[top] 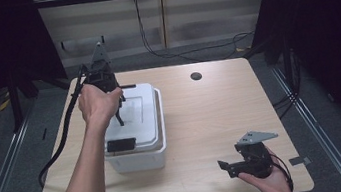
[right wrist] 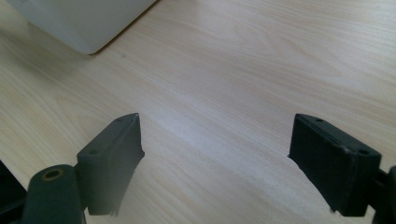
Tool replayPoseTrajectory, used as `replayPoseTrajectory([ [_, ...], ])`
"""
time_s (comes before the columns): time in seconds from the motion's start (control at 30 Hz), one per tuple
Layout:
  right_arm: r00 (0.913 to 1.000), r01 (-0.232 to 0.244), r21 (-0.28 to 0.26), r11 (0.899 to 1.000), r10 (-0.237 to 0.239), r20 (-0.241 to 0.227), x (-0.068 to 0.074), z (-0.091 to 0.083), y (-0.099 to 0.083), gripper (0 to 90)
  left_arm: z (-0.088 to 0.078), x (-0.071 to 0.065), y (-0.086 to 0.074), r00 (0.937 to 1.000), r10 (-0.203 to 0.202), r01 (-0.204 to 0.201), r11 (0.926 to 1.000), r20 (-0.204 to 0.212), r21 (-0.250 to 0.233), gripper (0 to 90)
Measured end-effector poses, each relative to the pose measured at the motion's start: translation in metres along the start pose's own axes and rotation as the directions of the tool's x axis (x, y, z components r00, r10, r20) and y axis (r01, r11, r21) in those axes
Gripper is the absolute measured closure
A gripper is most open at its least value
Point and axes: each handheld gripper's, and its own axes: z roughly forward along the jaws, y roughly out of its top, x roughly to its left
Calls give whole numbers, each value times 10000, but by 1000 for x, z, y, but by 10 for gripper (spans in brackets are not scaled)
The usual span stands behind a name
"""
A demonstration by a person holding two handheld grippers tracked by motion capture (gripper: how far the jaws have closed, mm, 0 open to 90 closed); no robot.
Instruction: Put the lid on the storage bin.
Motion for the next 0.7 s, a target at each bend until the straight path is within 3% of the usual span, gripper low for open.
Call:
replayPoseTrajectory([
  [0.17, 10000, 10, -11, 10000, -10, 5, 0, 0, 0, 166, 3, -2, -1, 10000, -6, 6, 10000, 6, -43, 849],
  [0.2, 10000, -1, 4, 10000, 1, -2, 0, 0, 0, 166, 5, -5, -2, 9996, -32, 32, 10000, -263, 31, 850],
  [0.4, 10000, 32, 39, 10000, -32, -13, 0, 0, 0, 166, 11, -9, -4, 9998, -59, 56, 9999, -180, -154, 850],
  [0.7, 10000, 44, 47, 10000, -44, -15, 0, 0, 0, 166, 16, -13, -4, 9995, 273, -273, 9996, -140, -22, 849],
])
